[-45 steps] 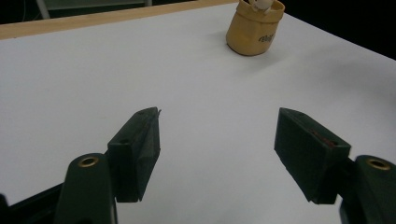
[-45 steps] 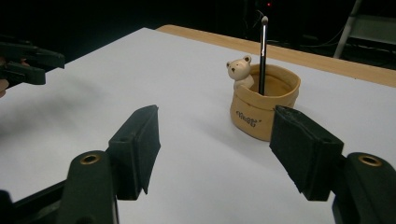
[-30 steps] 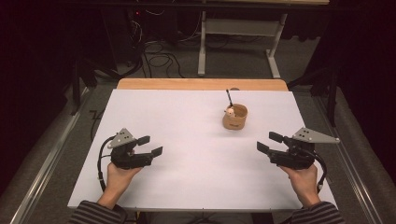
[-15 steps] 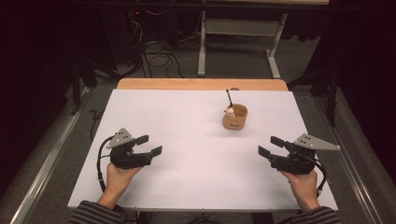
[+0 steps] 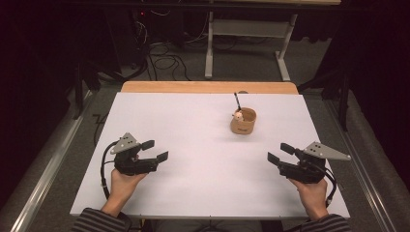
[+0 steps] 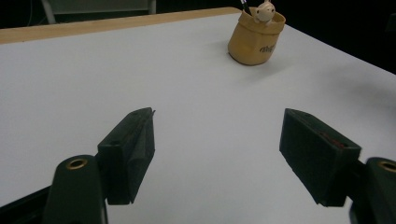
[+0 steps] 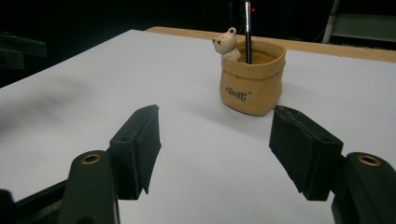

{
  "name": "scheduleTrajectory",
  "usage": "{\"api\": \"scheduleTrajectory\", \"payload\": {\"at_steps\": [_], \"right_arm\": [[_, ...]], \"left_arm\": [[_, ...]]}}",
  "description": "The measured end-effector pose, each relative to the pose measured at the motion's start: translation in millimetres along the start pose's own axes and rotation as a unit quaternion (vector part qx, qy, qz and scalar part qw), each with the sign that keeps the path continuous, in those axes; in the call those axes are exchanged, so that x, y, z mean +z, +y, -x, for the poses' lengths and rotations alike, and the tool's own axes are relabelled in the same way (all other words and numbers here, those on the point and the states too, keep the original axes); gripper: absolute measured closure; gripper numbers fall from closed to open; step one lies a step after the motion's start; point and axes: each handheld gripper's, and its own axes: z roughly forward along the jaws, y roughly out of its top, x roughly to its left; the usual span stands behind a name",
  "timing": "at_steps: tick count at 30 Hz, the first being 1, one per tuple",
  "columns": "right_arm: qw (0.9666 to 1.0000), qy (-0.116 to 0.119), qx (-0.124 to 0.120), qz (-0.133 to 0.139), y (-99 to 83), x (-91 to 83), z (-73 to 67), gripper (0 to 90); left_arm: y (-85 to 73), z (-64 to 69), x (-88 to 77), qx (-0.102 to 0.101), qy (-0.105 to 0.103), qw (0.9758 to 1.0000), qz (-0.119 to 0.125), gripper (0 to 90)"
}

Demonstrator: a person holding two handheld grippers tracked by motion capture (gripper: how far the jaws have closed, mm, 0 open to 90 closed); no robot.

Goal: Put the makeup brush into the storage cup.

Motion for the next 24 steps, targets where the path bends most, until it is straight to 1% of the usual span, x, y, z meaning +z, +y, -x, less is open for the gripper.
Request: {"api": "scheduleTrajectory", "payload": {"at_steps": [6,17,24], "right_arm": [[1.0000,-0.001,-0.003,-0.008,-4.0,2.9,-0.5,35.1],[0.9999,-0.011,-0.006,-0.004,-11.2,7.1,-2.1,35.1],[0.9998,-0.011,-0.008,-0.012,-16.9,9.6,-3.5,35.1]], "left_arm": [[0.1,0.0,0.4,0.000,0.000,1.0000,-0.001,27.0],[0.2,0.7,0.0,0.000,0.000,1.0000,0.001,26.9],[0.4,1.5,-0.5,0.002,-0.001,1.0000,0.002,27.0]]}}
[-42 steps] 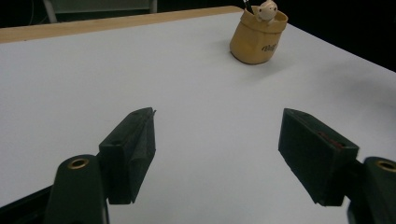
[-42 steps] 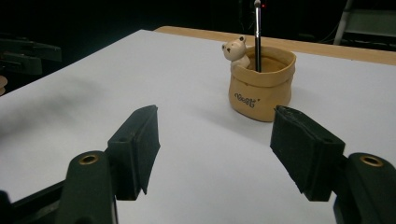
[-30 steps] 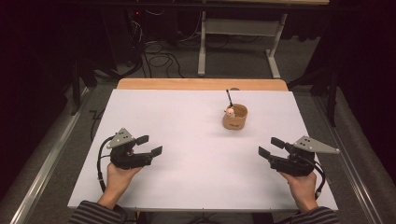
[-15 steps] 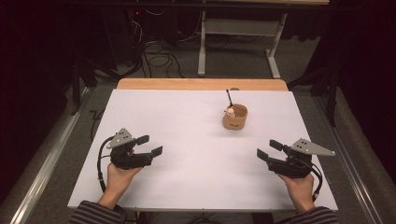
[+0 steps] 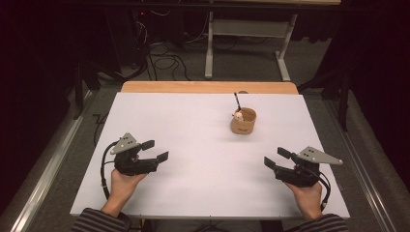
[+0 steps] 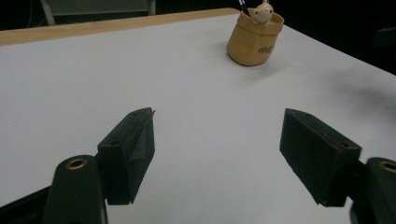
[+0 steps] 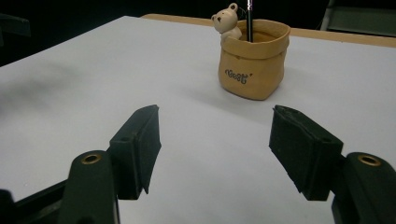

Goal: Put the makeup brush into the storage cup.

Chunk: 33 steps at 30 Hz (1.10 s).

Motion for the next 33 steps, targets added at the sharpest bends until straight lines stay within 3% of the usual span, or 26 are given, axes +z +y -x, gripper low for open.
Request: {"api": "scheduleTrajectory", "payload": {"at_steps": [33], "right_arm": [[1.0000,-0.007,0.003,-0.004,-6.2,2.1,0.6,35.1]], "left_arm": [[0.1,0.0,0.8,0.006,0.001,1.0000,-0.003,27.1]]}}
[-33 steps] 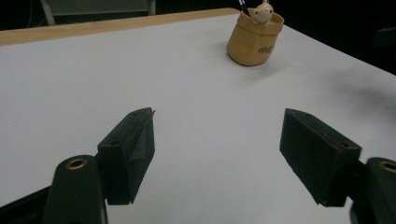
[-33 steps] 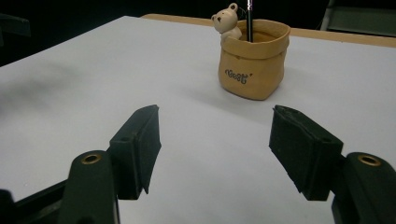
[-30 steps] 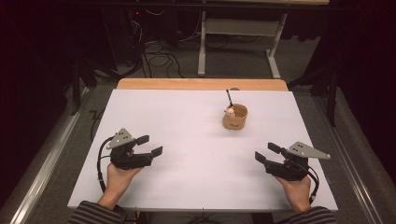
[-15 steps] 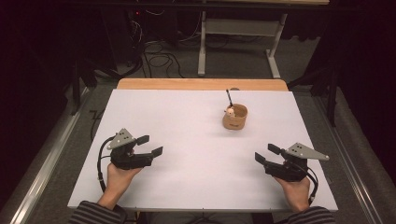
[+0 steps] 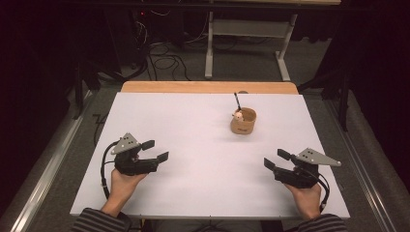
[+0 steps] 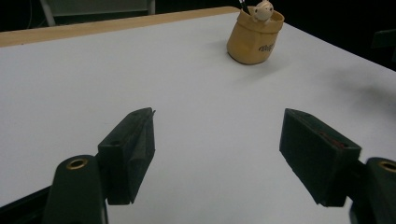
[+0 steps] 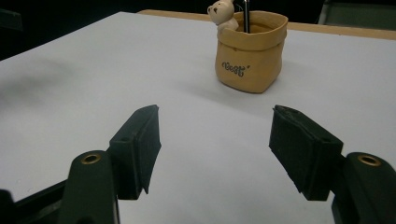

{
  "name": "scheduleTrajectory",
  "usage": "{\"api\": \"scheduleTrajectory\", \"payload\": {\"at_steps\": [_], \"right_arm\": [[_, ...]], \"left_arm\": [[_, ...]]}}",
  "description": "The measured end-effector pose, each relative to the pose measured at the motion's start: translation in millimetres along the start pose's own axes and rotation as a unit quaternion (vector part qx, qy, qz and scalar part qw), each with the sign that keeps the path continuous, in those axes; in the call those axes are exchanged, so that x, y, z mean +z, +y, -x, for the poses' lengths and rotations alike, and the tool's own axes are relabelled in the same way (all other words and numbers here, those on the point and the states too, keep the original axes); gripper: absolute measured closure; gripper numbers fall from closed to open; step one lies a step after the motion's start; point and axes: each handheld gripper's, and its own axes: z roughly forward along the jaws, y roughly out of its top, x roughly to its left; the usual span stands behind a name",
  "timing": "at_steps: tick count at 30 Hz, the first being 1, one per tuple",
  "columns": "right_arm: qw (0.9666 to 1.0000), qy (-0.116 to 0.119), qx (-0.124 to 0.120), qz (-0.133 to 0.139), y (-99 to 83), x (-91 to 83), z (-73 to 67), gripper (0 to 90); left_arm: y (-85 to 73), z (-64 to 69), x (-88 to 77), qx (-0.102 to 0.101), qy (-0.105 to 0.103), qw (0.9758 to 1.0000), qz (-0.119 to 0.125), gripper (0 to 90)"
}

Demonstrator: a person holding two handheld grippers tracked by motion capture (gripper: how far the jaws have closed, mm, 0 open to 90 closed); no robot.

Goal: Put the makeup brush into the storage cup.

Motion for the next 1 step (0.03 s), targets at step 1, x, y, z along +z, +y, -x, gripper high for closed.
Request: {"api": "scheduleTrajectory", "payload": {"at_steps": [1], "right_arm": [[1.0000,0.001,0.001,0.001,0.1,0.0,0.1,35.1]], "left_arm": [[0.0,-0.1,0.0,0.000,0.000,1.0000,0.000,27.1]]}}
